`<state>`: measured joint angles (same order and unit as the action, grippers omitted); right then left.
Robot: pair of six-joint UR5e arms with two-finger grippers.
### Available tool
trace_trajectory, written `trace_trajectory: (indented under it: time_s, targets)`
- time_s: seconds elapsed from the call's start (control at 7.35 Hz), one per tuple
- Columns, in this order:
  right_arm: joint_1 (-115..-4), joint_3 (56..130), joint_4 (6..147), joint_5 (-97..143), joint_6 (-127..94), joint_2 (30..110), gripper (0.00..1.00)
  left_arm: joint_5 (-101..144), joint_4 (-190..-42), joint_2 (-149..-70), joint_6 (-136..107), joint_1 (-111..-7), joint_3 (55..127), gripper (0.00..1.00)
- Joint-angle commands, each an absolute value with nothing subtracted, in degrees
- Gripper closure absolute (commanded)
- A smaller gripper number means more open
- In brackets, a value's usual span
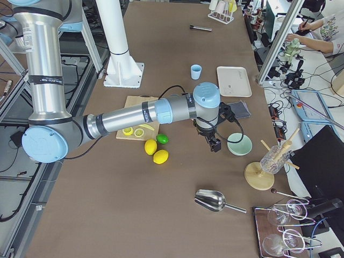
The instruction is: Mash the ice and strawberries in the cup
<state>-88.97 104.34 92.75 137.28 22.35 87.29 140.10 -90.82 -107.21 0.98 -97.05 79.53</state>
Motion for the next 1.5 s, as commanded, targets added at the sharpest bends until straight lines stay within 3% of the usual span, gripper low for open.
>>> trace_trajectory:
  time_s: [0.0,0.54,0.82,1.36]
  targets:
    - [-89.03,104.77,92.72,137.20,22.24,86.93,0.03,140.35,-95.42,-95.48,10.29,-98.35,80.16,0.01]
    - [-88.95,102.41,92.46,135.09,22.32,84.46,0.03,136.00,-105.52,-93.94,8.19,-98.35,78.24,0.01]
    - [-88.86,97.14,91.85,135.17,23.20,84.20,0.03,137.52,-104.94,-92.39,7.21,-98.61,80.23,0.01]
    - [-88.86,95.37,91.85,135.35,24.95,86.48,0.03,138.08,-105.29,-92.19,6.95,-98.53,80.51,0.01]
